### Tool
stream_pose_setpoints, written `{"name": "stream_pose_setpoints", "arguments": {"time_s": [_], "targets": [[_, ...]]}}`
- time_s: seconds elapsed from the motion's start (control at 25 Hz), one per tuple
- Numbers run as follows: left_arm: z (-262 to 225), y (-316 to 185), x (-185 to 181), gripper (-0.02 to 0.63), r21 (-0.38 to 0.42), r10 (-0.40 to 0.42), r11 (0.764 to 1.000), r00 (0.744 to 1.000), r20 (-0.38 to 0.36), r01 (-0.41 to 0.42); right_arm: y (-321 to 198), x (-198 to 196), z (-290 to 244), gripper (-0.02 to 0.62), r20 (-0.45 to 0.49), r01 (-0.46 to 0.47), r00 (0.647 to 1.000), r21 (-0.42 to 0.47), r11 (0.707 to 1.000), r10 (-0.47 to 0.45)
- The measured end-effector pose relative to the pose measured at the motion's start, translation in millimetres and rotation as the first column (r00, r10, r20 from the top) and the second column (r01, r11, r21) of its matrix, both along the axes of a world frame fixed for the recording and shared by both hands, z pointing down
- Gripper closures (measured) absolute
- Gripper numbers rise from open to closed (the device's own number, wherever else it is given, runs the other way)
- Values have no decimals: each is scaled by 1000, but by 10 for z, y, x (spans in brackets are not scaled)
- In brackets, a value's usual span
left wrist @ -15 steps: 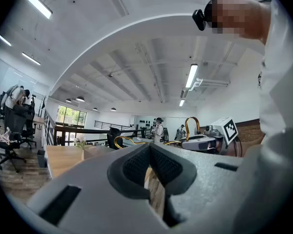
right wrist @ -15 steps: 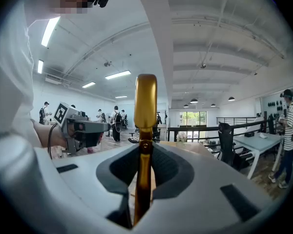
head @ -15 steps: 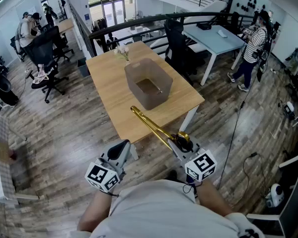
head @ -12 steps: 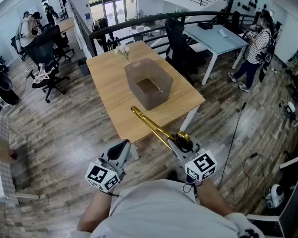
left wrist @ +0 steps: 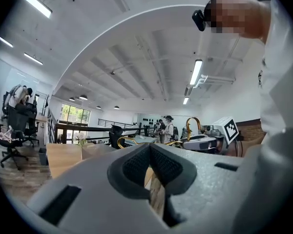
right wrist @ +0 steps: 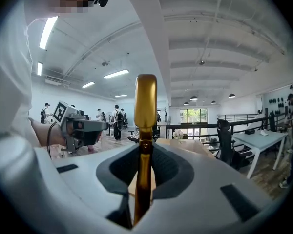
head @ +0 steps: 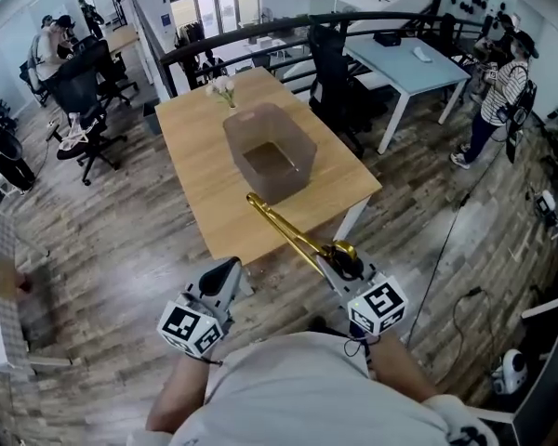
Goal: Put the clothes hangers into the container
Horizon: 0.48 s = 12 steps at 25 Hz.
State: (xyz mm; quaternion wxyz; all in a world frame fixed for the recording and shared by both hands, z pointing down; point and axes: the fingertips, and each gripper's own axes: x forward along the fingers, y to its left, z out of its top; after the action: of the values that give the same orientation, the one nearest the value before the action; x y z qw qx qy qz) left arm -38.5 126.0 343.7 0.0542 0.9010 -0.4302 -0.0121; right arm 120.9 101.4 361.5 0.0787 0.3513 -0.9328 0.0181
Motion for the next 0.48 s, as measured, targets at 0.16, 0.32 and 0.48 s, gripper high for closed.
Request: {"name": "stream_pose_setpoints", "arguments": {"time_s": [0.16, 0.32, 0.48], "targets": [[31, -231, 225, 600, -9, -25, 1000, 1000, -16, 25, -235, 238, 4, 526, -5, 14, 1000, -11, 1000, -14], [54, -466, 427, 600, -9, -43, 999, 999, -23, 42, -479, 472, -8, 525, 5, 22, 1000, -30, 999, -22], [127, -656, 617, 600, -20, -66, 998, 998, -16, 66, -672, 695, 36, 525, 7, 37, 999, -48, 998, -37]]}}
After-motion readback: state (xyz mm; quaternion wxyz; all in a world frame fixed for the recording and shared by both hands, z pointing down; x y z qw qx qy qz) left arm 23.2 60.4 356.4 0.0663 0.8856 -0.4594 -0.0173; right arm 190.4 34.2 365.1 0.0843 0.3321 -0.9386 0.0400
